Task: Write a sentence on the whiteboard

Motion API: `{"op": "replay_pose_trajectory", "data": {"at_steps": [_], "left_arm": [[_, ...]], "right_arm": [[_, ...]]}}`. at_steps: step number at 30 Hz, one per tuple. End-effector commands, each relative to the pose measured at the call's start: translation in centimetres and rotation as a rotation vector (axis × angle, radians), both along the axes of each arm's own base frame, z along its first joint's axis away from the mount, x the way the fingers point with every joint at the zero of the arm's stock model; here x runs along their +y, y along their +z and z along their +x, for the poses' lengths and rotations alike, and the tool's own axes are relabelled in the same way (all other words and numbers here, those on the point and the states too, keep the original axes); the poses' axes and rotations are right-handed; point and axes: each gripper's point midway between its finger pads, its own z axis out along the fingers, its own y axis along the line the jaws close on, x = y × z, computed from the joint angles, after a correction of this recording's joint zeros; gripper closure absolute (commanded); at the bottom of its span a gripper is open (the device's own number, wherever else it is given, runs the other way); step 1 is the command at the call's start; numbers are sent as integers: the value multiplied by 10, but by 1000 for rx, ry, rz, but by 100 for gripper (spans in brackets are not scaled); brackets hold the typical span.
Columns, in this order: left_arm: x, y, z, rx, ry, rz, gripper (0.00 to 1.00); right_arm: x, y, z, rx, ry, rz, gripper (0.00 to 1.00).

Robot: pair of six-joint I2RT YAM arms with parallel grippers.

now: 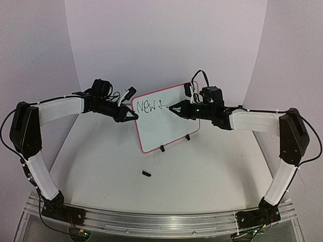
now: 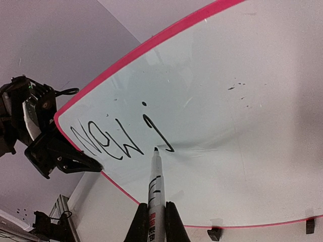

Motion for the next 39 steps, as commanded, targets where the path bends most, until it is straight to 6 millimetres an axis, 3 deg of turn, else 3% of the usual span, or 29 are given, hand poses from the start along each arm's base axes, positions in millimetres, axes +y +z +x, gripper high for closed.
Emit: {"op": "replay_pose_trajectory", "data": {"at_steps": [1, 5, 11, 22, 39], "left_arm": [[-3, -18, -17, 74, -29, 55, 100], [-3, -17, -17, 70, -29, 54, 100], [-3, -17, -17, 71, -29, 55, 100], [-3, -19, -17, 73, -29, 59, 100], [-2, -19, -16, 73, -28, 62, 100]], "right_arm": [[2, 57, -5, -109, 15, 96, 100], [-16, 71, -7, -152, -55, 87, 100], [-34, 65, 4, -135, -103, 74, 100], [-18, 58, 11, -109, -26, 96, 100], [-15, 51, 27, -87, -36, 113, 100]]}}
